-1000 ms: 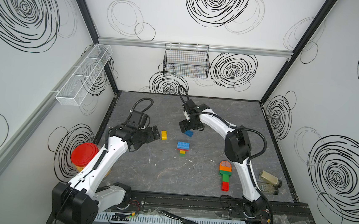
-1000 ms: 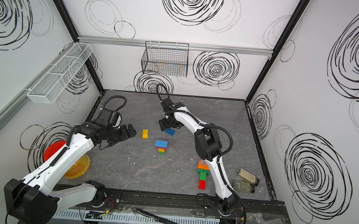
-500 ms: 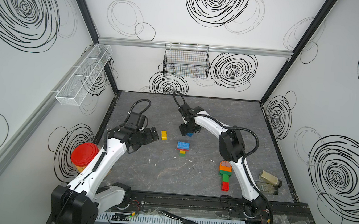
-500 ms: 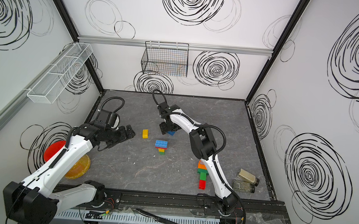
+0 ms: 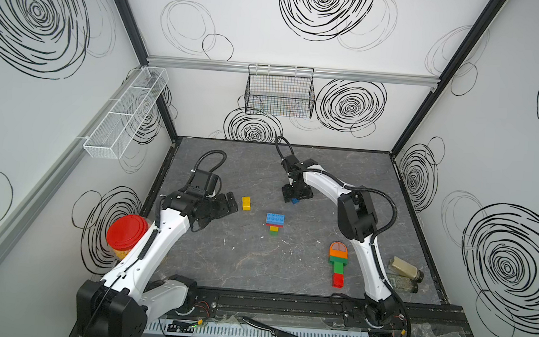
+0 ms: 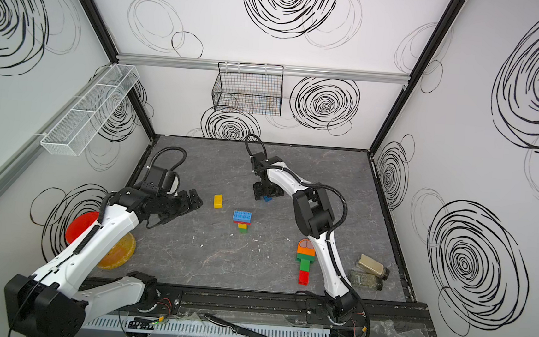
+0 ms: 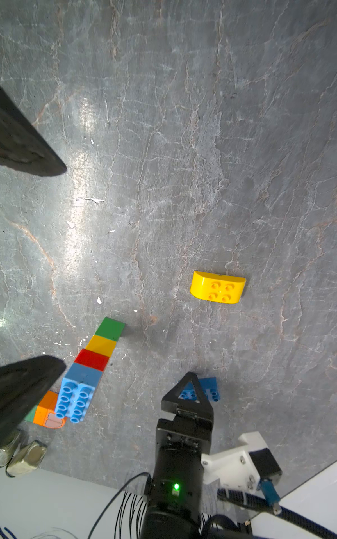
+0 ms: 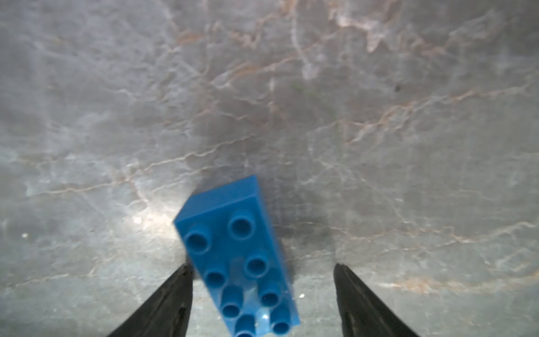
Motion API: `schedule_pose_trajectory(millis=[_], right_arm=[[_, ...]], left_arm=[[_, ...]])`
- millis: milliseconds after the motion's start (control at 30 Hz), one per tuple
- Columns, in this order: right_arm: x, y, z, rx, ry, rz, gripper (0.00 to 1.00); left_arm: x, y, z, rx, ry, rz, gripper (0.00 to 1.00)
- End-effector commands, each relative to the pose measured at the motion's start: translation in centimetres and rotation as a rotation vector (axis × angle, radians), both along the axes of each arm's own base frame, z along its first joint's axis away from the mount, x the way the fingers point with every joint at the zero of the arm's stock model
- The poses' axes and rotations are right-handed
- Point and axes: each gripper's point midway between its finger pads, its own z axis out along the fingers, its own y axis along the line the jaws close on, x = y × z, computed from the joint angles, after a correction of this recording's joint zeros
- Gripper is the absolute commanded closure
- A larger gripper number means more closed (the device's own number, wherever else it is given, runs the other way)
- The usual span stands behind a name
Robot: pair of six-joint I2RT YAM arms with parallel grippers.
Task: Assemble an ice cream with lego
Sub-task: Pick up the lego brick from the center of the board.
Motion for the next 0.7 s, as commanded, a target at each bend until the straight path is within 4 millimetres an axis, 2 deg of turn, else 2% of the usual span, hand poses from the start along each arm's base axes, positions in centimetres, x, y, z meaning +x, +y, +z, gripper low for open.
schedule_pose_trajectory(millis=[0, 167, 667], right_arm=[[0.6, 1.3, 2.0, 0.041, -0.034, 0.031, 0.23], [1.2, 1.7, 2.4, 0.045, -0.046, 0.050, 0.28], [1.2, 0.8, 0.9, 0.011, 0.001, 0.072, 0.37]], left_arm=[[0.1, 0.2, 0.1, -0.006, -0.015, 0.013, 0.01], [-0.1, 0.2, 0.2, -0.006, -0.016, 0.014, 0.01], [-0.4, 0.3, -0.1, -0.007, -0.009, 0.014, 0.01]])
